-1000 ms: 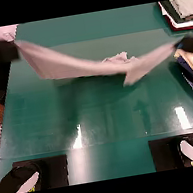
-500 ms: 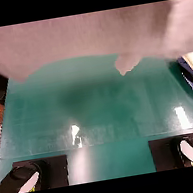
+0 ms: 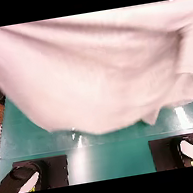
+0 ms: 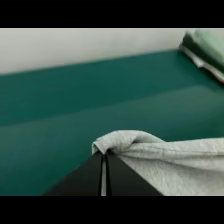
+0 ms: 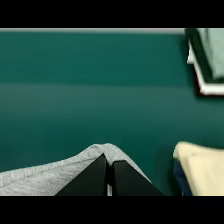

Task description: Fold the shirts.

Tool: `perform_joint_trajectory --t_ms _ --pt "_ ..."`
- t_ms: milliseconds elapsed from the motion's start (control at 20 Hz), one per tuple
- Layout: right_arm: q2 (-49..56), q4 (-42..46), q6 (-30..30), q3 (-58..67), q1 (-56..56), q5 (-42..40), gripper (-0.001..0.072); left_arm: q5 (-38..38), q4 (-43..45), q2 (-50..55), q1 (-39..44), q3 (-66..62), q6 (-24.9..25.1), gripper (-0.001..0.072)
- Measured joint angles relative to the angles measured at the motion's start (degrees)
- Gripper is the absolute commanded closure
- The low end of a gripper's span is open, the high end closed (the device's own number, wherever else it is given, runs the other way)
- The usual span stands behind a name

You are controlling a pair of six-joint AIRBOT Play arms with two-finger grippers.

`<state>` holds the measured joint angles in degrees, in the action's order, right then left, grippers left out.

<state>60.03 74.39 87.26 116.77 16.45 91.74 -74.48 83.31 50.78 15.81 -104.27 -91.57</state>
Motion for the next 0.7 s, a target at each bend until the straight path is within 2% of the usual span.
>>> perform_joint_trajectory --t_ms 200,350,500,700 --pt "10.8 0.6 1.2 -9.0 -0.2 7.1 0.0701 -1.2 2.6 9.0 0.0 13.8 0.9 0.0685" --pt "18.9 0.7 1.6 -14.8 -1.1 6.9 0.0701 2.8 3.9 18.2 0.0 19.5 1.3 0.0686" --pt "25.4 0.7 1.7 -18.1 -2.5 0.0 0.0701 11.7 5.7 26.4 0.0 21.7 1.4 0.0686" --pt "31.2 0.7 1.8 -18.6 -5.3 -13.7 0.0701 25.6 7.9 32.3 0.0 22.7 1.5 0.0686"
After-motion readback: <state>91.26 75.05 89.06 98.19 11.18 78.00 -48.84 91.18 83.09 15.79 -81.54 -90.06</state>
